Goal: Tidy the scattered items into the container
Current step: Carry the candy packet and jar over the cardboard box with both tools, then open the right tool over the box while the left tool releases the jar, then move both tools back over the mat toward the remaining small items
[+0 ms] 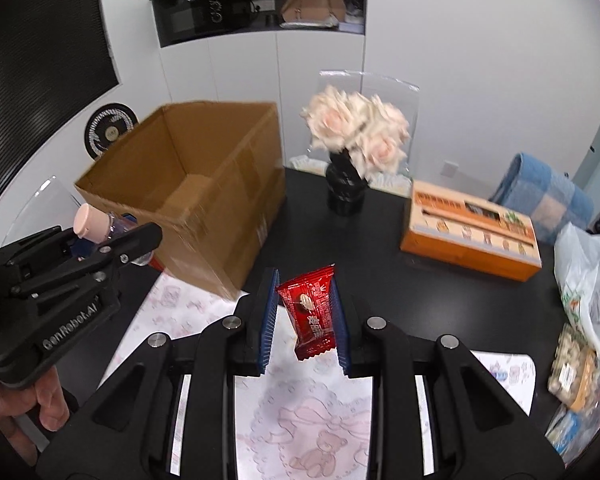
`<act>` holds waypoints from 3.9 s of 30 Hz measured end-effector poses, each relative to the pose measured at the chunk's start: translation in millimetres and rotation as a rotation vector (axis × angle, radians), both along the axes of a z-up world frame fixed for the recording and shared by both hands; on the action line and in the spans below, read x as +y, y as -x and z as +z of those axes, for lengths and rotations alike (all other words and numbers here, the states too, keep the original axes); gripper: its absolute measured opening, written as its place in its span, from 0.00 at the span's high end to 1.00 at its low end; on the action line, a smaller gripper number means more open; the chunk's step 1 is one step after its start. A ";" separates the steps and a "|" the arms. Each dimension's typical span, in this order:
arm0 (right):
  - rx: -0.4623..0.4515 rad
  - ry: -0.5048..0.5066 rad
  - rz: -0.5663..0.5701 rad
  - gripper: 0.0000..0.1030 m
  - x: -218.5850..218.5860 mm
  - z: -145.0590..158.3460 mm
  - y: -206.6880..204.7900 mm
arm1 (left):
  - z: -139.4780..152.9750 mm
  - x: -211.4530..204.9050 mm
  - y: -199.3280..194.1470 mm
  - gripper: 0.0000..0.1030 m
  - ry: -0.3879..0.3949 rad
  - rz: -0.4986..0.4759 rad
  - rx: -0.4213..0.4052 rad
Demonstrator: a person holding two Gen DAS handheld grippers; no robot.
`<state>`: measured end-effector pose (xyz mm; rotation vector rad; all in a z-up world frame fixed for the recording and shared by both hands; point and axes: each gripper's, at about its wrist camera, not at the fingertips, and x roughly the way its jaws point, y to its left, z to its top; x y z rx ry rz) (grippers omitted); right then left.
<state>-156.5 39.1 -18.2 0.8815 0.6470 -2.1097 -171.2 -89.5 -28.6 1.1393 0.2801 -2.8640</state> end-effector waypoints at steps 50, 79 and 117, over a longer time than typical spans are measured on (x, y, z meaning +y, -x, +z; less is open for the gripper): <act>-0.119 -0.123 0.088 0.75 -263.0 -34.1 0.5 | -26.4 -219.6 78.3 0.74 -0.103 0.264 -0.135; -0.046 -0.077 0.000 0.08 -223.1 -13.3 14.3 | -11.2 -210.1 69.6 0.15 -0.052 0.277 -0.073; -0.053 -0.038 -0.183 0.08 31.3 9.4 68.3 | -19.2 -7.4 24.8 0.15 0.018 0.005 -0.077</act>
